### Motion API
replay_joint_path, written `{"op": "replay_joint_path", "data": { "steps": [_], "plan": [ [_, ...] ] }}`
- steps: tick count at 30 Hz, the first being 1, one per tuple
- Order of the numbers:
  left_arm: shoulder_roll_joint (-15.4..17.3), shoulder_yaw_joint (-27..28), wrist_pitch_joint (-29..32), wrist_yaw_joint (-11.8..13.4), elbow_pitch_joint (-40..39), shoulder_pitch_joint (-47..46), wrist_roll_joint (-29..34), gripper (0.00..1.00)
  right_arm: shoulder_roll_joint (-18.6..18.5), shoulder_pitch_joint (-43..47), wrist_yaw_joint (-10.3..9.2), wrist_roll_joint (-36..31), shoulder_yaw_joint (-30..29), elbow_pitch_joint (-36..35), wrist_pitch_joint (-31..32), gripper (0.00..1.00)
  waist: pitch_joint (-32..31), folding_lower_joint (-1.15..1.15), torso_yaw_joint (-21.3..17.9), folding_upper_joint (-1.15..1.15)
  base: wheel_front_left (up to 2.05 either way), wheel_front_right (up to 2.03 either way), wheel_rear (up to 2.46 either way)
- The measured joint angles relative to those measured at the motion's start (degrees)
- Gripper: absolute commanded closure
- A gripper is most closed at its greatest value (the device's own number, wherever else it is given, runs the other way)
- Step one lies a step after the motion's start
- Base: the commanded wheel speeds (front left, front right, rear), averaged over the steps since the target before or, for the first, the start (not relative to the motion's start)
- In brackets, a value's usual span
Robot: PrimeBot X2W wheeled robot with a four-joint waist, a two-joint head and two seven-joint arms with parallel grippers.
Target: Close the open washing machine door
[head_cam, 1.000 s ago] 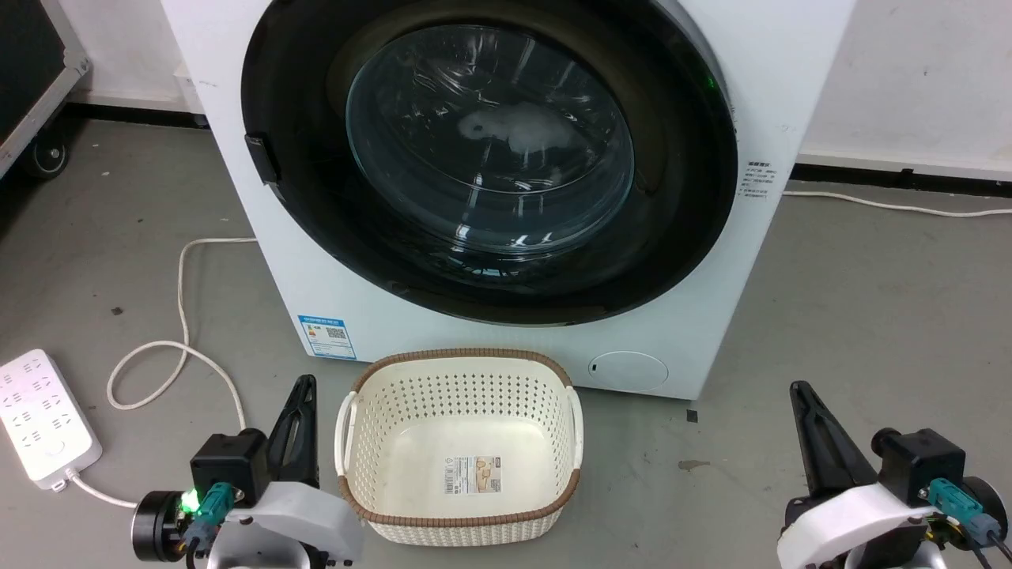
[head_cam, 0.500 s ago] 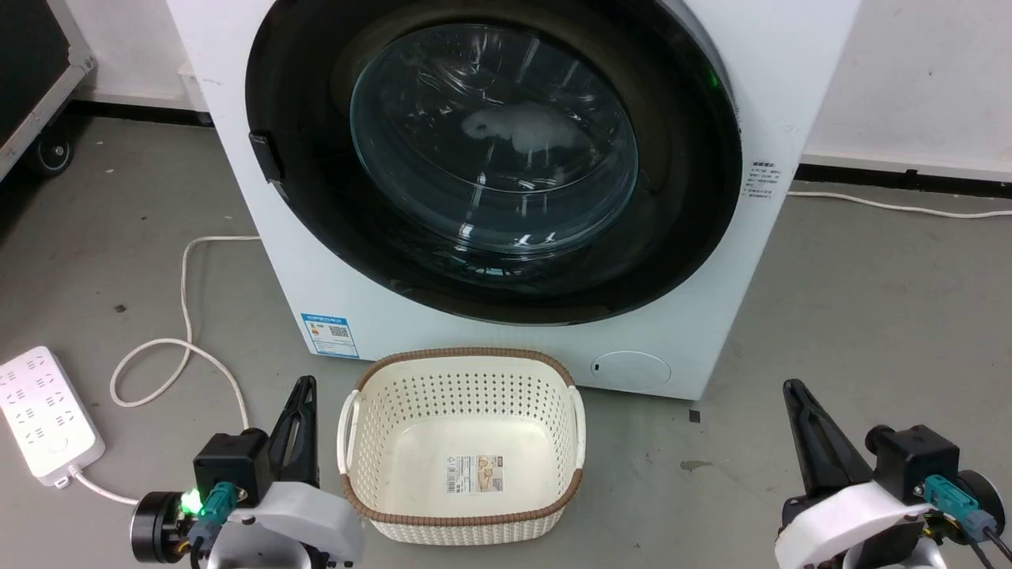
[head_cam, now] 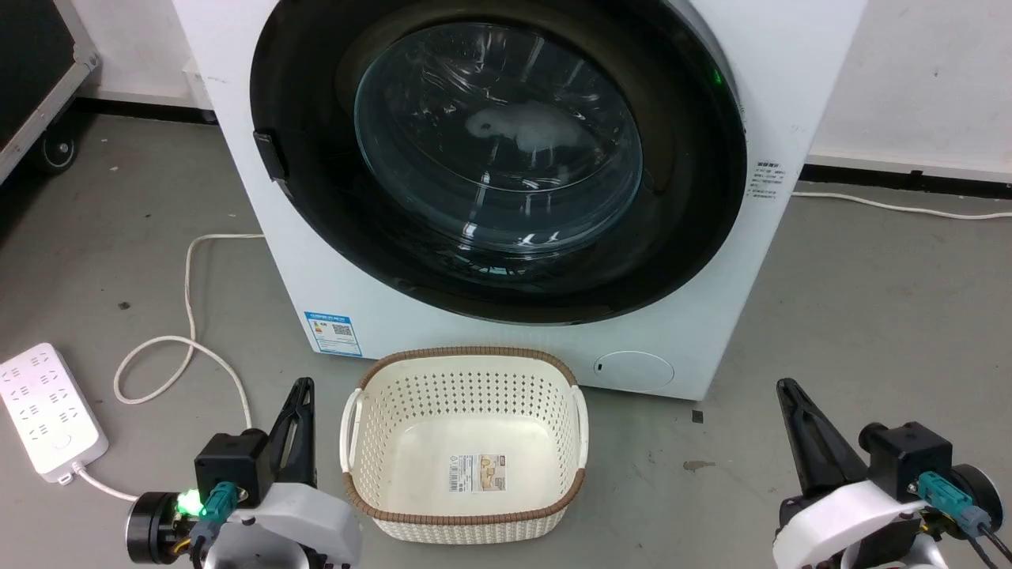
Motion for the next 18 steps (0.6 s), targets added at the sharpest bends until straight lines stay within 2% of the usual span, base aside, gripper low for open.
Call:
{"op": "replay_joint_path", "data": {
  "steps": [18],
  "plan": [
    [-1.4,1.4,1.5,-0.8,-1.3,0.8,2.7,1.0,0.0,0.4,0.0,-1.3,0.3,-1.3,1.3,1.0,0.1,0.0,0.4,0.0,0.0,0.0,0.0]
  ]
}}
